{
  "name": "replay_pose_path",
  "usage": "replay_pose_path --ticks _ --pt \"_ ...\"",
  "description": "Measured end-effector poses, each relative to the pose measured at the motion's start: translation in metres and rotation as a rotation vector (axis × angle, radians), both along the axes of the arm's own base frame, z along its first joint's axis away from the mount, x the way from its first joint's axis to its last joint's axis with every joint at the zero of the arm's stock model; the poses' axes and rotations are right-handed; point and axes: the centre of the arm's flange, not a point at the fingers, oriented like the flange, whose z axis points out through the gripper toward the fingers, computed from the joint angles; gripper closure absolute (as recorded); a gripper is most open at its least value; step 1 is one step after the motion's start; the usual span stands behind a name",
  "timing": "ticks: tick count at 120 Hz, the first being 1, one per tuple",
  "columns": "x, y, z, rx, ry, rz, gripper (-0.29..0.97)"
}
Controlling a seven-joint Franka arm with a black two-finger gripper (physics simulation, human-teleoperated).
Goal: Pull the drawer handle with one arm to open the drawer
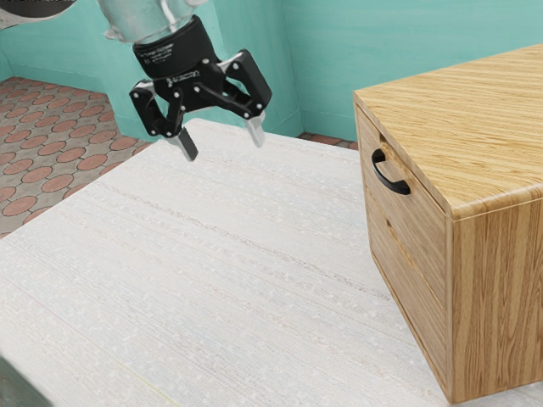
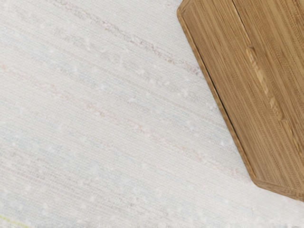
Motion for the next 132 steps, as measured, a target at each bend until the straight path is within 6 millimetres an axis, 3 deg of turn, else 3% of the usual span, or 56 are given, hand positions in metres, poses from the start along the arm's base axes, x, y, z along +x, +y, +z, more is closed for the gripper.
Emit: replay_pose_path --ticks 22,34,43,55,70,87,95,102,114,119,125,132 --pt "-0.018 -0.044 -0.002 -0.009 0.01 0.028 0.0" --pt "-0.012 -0.06 -0.041 0.011 0.068 0.07 0.0" --pt "-0.004 -0.058 -0.06 0.007 0.079 0.124 0.0" --pt "0.013 -0.023 -0.069 -0.017 0.068 0.247 0.0" --pt "0.033 0.048 -0.075 -0.043 0.051 0.432 0.0" --pt "0.052 0.125 -0.096 -0.074 0.071 0.621 0.0" --pt "0.059 0.145 -0.1 -0.089 0.069 0.674 0.0" --pt "0.067 0.128 -0.098 -0.1 0.059 0.659 0.0" --pt "0.071 0.042 -0.093 -0.113 0.053 0.53 0.0" --pt "0.069 0.015 -0.092 -0.117 0.054 0.491 0.0" --pt "0.068 0.002 -0.091 -0.12 0.055 0.477 0.0" --pt "0.07 0.008 -0.092 -0.123 0.054 0.496 0.0"
